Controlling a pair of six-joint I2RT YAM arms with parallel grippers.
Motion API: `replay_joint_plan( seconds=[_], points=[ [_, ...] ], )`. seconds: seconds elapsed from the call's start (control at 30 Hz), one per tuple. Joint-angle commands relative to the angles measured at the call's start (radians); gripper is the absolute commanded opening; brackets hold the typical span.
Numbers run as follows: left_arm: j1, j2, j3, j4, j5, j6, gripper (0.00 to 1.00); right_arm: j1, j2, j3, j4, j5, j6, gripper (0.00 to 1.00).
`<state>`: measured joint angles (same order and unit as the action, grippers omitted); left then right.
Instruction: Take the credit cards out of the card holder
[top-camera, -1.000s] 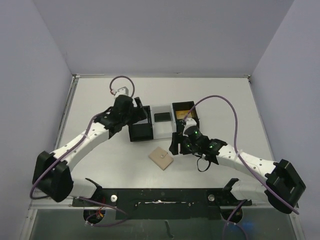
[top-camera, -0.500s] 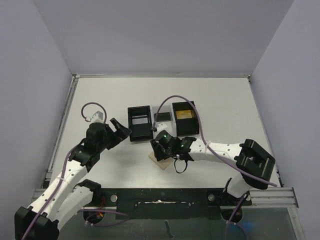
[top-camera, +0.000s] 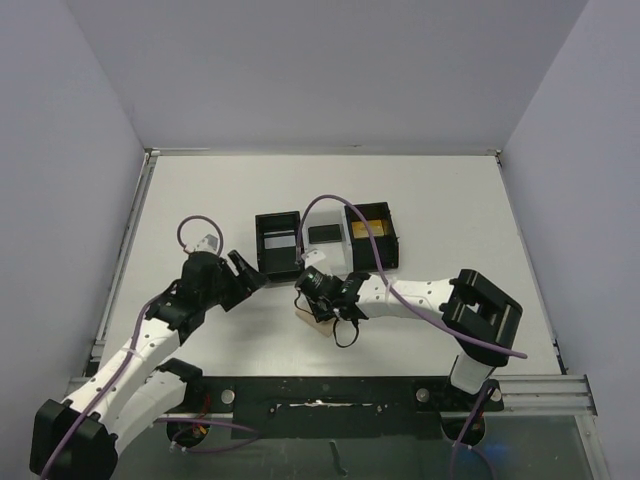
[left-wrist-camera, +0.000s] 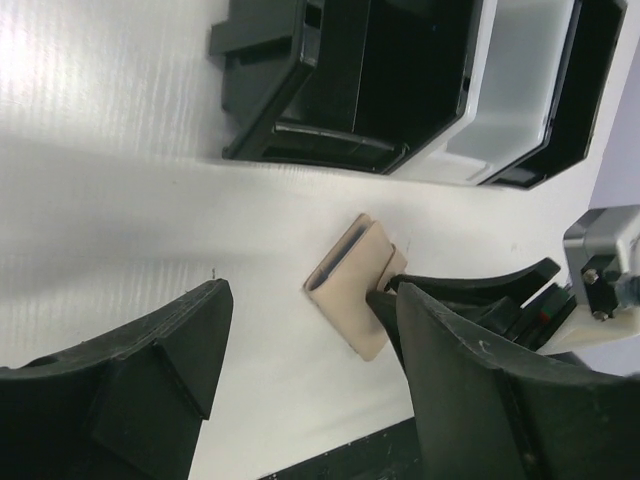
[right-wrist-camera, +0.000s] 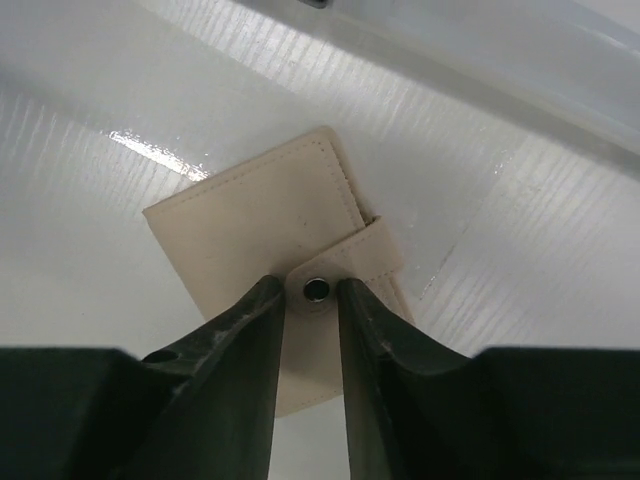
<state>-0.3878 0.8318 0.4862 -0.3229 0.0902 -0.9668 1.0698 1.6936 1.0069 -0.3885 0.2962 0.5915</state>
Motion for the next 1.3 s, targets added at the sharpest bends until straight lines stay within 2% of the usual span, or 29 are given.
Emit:
replay_joint_plan(
  seconds=[0.0, 0.2, 0.33, 0.63, 0.8, 0.93, 0.97, 1.07, 1.17, 1.27],
  points=[
    [-0.052, 0.032, -0.01, 0.079, 0.047, -0.018, 0.64, 0.004, 0.032, 0.003, -0.034, 0.071, 0.049, 0.21],
    [-0.191, 0.076, -0.053, 0.156, -0.007, -0.089, 0.62, -0.013, -0.008, -0.018, 0.029, 0.022, 0.088, 0.06],
    [-0.26, 0.142, -0.07, 0.232, -0.014, -0.135, 0.62, -0.042, -0.052, -0.042, 0.085, -0.042, 0.129, 0.05],
    [-0.299, 0.256, -0.04, 0.286, 0.0, -0.14, 0.63, -0.187, -0.27, -0.165, 0.152, -0.177, 0.254, 0.06],
    [-0.3, 0.288, -0.007, 0.282, 0.008, -0.104, 0.63, -0.319, -0.401, -0.309, 0.168, -0.252, 0.354, 0.11],
    [-0.3, 0.335, 0.026, 0.287, 0.046, -0.063, 0.64, -0.419, -0.462, -0.407, 0.182, -0.27, 0.338, 0.17],
    [-0.301, 0.348, 0.034, 0.292, 0.06, -0.052, 0.64, -0.437, -0.463, -0.419, 0.179, -0.278, 0.321, 0.21],
    [-0.305, 0.388, 0.06, 0.296, 0.089, -0.026, 0.64, -0.48, -0.438, -0.43, 0.143, -0.3, 0.283, 0.24],
    [-0.312, 0.424, 0.099, 0.269, 0.095, 0.01, 0.64, -0.485, -0.422, -0.415, 0.093, -0.256, 0.263, 0.29],
    [-0.318, 0.446, 0.127, 0.246, 0.098, 0.03, 0.64, -0.487, -0.428, -0.394, 0.063, -0.22, 0.248, 0.38]
  ],
)
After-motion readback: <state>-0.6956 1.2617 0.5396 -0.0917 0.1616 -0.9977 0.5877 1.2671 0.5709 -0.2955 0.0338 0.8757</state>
